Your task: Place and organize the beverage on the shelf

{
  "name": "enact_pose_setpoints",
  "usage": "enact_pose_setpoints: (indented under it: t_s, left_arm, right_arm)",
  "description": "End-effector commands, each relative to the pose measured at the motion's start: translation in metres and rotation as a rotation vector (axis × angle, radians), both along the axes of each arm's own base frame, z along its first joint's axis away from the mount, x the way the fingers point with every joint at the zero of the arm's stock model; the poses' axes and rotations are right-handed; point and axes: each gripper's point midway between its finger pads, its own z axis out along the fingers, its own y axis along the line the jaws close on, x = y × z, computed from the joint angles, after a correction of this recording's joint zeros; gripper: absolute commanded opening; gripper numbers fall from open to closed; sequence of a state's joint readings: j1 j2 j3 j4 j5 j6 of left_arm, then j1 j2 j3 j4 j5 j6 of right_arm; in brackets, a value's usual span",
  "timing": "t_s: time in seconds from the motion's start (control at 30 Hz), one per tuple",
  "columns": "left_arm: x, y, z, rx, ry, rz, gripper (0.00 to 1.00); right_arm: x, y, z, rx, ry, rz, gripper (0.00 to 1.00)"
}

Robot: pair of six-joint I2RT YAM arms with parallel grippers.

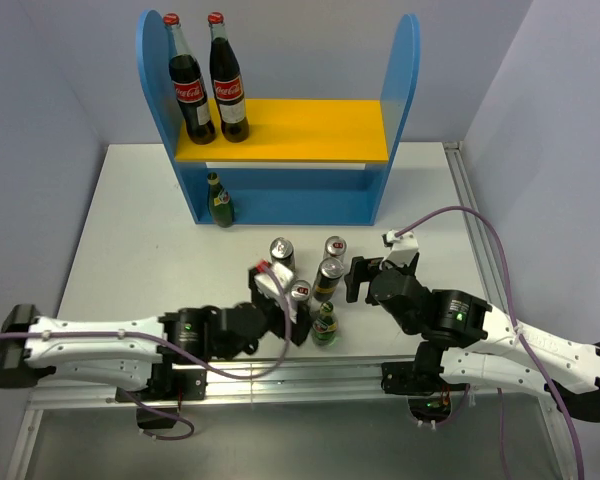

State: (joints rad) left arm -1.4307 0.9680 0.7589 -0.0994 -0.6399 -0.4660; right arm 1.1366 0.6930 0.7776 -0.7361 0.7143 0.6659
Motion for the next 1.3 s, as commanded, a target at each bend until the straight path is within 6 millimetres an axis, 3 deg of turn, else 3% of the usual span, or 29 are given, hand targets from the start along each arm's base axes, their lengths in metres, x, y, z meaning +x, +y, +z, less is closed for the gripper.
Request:
enact_pose_setpoints:
  t_s: [0.0, 0.1, 0.17, 0.43, 0.67, 0.7, 0.73, 0.77, 0.93, 1.07, 1.27]
  left_arm:
    - [-0.042, -0.03, -0.032, 0.042, 0.029, -0.142, 0.99]
    - [-0.059, -0.036, -0.05, 0.061, 0.051, -0.157, 0.99]
    - [-0.068, -0.042, -0.046, 0.024, 0.054, -0.176, 0.99]
    - [-0.082, -0.049, -0.065, 0.005, 0.063, -0.151, 0.99]
    - [-0.057, -0.052, -0.09, -0.05, 0.049, 0.115, 0.99]
    - [-0.055, -0.055, -0.106, 0.005, 0.027, 0.132, 0.99]
    - [-0.054, -0.063, -0.101, -0.007, 0.027, 0.158, 0.99]
    - [-0.052, -0.066, -0.115, 0.038, 0.007, 0.182, 0.99]
    - [-0.049, -0.096, -0.13, 0.054, -0.007, 0.187, 0.99]
    - [-0.038, -0.105, -0.15, 0.098, -0.03, 0.234, 0.99]
    - [-0.029, -0.109, -0.158, 0.094, -0.042, 0.277, 0.99]
  right_arm:
    - [0.002, -0.003, 0.009, 0.023, -0.02, -0.032, 0.97]
    - [0.001, -0.003, 0.008, 0.021, -0.02, -0.032, 0.97]
    - [0.001, -0.003, 0.008, 0.019, -0.018, -0.031, 0.97]
    - [0.001, -0.002, 0.007, 0.012, -0.018, -0.03, 0.97]
    - [0.0, -0.004, 0.008, 0.017, -0.022, -0.033, 0.97]
    - [0.0, -0.003, 0.007, 0.013, -0.02, -0.033, 0.97]
    - [0.0, -0.004, 0.007, 0.012, -0.02, -0.035, 0.97]
    - [0.0, -0.003, 0.007, 0.009, -0.019, -0.035, 0.97]
    - [0.0, -0.003, 0.008, 0.012, -0.021, -0.034, 0.97]
    - [0.0, -0.004, 0.008, 0.016, -0.023, -0.036, 0.97]
    - [-0.001, -0.004, 0.009, 0.017, -0.025, -0.036, 0.97]
